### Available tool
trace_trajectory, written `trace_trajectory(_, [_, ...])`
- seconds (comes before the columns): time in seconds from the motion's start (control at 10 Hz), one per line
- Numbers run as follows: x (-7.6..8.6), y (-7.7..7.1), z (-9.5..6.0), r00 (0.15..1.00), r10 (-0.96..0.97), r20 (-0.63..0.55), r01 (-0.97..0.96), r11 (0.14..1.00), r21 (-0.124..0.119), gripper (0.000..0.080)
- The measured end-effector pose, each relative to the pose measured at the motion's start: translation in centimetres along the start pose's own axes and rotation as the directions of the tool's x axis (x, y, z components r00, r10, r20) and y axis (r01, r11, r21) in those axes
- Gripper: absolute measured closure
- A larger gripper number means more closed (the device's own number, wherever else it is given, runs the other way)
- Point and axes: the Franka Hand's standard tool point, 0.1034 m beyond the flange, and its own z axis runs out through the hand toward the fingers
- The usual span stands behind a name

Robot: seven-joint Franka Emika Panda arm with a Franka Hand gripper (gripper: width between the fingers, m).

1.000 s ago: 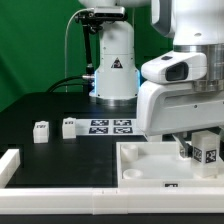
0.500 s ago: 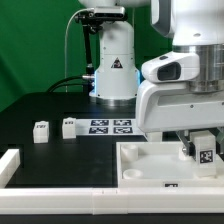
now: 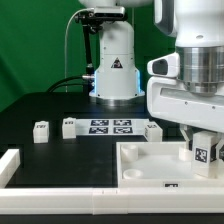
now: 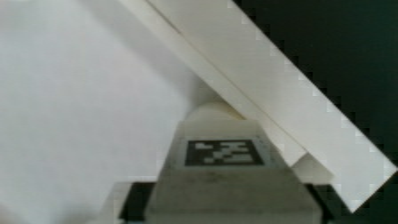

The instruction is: Assemble one leg

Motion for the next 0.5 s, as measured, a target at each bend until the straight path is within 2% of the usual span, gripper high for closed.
trace_trajectory(0.2, [0.04, -0.02, 0.03, 0.976, 0.219, 0.002, -0.219, 0.976, 0.003, 0.0509])
trace_trajectory(0.4, [0.04, -0.02, 0.04, 0.959, 0.283, 0.010, -0.283, 0.959, 0.006, 0.0509])
trace_trajectory(0.5, [0.02, -0.03, 0.04, 0.967, 0.255, 0.010, -0.255, 0.967, 0.006, 0.0509])
